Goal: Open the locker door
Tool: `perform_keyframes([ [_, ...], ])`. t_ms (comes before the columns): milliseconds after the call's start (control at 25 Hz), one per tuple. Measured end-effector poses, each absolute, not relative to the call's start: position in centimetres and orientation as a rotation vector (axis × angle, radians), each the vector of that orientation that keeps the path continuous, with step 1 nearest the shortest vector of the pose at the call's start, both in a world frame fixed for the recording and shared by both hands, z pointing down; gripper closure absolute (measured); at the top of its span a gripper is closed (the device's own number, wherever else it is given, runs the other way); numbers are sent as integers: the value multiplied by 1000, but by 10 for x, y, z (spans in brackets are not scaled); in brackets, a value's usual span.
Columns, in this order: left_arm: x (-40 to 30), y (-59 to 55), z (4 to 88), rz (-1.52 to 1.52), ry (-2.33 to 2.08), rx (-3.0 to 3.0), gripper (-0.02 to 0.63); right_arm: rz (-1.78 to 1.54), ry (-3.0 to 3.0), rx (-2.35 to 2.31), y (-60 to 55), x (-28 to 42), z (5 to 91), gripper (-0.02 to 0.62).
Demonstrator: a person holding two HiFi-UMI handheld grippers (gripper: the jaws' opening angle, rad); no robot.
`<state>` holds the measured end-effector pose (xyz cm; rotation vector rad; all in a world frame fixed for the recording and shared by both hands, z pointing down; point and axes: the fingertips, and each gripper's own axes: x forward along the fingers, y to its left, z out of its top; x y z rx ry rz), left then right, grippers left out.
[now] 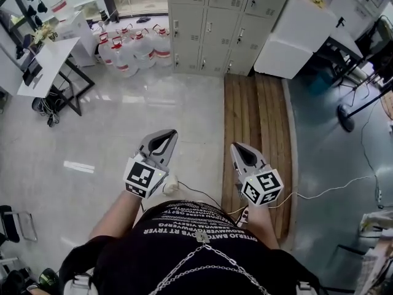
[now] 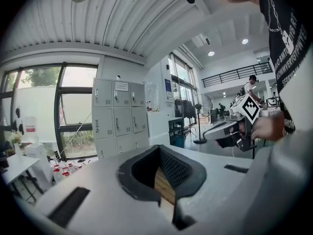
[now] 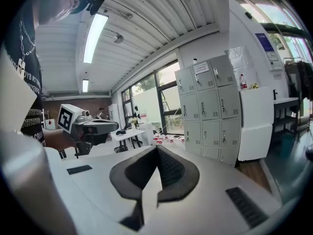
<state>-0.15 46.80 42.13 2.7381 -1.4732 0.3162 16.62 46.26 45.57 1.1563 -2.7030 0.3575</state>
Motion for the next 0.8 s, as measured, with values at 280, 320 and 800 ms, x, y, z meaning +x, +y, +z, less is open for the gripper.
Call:
perform_keyframes([
  [280, 5, 457, 424, 326, -1475, 2732, 601, 386, -2699, 1133, 450, 169, 463, 598],
  [320, 2, 457, 426, 329, -1476, 2729, 601, 393, -2696, 1126, 448, 167, 465, 598],
  [800, -63, 400, 423, 304, -1459, 2759, 601, 369, -2681, 1171, 401, 112, 458, 598],
])
